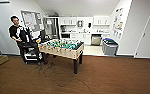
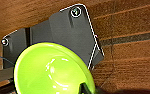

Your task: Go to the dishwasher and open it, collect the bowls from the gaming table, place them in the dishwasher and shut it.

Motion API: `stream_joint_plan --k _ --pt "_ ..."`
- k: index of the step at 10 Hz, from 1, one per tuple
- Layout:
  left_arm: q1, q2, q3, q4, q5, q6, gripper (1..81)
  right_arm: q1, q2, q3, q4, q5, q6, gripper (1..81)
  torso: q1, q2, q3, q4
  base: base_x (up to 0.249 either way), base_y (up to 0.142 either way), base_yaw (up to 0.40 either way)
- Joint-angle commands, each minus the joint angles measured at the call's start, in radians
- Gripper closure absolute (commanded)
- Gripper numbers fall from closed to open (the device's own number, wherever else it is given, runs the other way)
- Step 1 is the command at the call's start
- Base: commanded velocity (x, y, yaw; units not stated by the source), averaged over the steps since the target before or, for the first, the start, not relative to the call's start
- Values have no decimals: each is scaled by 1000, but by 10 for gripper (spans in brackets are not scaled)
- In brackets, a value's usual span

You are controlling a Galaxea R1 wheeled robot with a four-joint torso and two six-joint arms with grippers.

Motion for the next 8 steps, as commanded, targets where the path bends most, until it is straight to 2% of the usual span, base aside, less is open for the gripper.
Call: stream_joint_plan --k 1,8 --pt "-42 -20 2 12 45 2 811 31 -29 5 -9 -61 -3 811 0 0 0 0 145 0 0" --pt "-42 -16 1 18 47 3 811 31 -29 7 -12 -61 -5 811 0 0 0 0 154 -95 0"
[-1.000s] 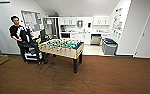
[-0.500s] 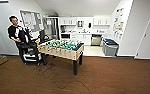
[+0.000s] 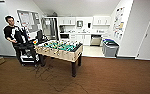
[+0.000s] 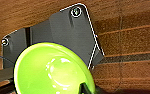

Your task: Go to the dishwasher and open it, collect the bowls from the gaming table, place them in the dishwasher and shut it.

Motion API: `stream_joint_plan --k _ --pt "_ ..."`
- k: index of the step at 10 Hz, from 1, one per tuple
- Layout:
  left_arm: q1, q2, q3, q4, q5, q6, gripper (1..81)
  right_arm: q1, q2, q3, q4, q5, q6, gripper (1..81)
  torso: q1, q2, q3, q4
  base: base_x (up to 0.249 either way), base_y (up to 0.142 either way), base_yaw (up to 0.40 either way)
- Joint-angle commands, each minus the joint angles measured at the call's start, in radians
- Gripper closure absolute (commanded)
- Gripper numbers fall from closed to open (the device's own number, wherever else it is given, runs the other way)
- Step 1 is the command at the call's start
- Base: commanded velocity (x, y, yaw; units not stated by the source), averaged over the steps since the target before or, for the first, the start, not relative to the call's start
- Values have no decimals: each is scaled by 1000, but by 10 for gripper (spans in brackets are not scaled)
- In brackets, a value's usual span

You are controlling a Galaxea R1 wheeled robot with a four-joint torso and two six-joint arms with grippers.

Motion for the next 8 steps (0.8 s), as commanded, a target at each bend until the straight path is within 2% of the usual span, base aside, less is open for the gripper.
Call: stream_joint_plan --k 1,8 --pt "-43 -25 0 12 46 3 811 28 -28 7 -12 -60 -5 811 0 0 0 0 155 -101 0" --pt "-43 -22 -1 13 46 3 811 33 -28 9 -12 -62 -5 811 0 0 0 0 155 -101 0"
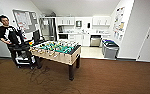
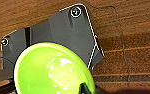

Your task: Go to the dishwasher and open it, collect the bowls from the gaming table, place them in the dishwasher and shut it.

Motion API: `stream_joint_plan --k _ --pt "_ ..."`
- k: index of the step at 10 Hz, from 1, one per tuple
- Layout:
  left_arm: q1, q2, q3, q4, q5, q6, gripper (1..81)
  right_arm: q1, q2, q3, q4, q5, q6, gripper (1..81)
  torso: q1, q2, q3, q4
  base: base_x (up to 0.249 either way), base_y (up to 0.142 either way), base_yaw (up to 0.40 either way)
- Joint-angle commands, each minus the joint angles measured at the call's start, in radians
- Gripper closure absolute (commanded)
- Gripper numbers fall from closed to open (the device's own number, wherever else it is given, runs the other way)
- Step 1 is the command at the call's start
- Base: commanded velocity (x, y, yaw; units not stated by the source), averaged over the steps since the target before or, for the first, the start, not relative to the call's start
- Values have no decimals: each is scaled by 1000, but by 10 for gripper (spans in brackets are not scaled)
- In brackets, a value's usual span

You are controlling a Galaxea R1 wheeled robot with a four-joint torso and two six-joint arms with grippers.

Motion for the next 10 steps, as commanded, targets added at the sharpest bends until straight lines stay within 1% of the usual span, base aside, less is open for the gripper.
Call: stream_joint_plan --k 1,5,10 --pt "-42 -23 0 13 46 3 811 34 -26 8 -12 -61 -3 811 0 0 0 0 155 -101 0" --pt "-42 -22 -2 13 46 3 811 32 -25 2 -12 -61 -5 811 0 0 0 0 154 -97 0" --pt "-42 -23 -2 13 46 3 811 38 -23 0 -12 -66 -5 811 0 0 0 0 143 -66 0"
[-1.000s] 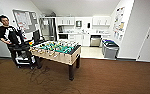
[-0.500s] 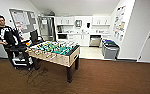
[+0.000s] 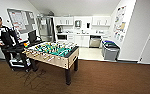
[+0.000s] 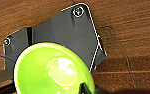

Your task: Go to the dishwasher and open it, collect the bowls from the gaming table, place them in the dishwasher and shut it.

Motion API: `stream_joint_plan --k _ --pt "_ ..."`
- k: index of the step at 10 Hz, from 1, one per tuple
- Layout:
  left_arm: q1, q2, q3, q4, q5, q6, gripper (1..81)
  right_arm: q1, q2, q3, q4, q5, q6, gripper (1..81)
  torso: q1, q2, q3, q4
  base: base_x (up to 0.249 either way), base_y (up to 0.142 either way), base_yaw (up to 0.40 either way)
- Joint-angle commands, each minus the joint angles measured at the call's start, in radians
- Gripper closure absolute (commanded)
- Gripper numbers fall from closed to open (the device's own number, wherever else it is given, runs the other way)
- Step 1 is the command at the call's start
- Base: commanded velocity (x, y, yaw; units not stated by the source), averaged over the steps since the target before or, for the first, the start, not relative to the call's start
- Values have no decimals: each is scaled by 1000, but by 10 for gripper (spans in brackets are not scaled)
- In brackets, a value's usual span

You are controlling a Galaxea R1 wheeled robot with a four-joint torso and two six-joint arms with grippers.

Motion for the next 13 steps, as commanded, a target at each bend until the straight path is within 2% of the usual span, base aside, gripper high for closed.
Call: stream_joint_plan --k 1,8,13 --pt "-45 -21 3 13 45 3 811 36 -30 1 -10 -57 -5 811 0 0 0 0 141 -64 0" --pt "-45 -18 3 13 46 3 811 35 -29 1 -11 -59 -5 811 0 0 0 0 140 0 0" --pt "-45 -17 3 25 46 3 811 36 -29 2 -11 -59 -5 811 0 0 0 0 143 -77 0"
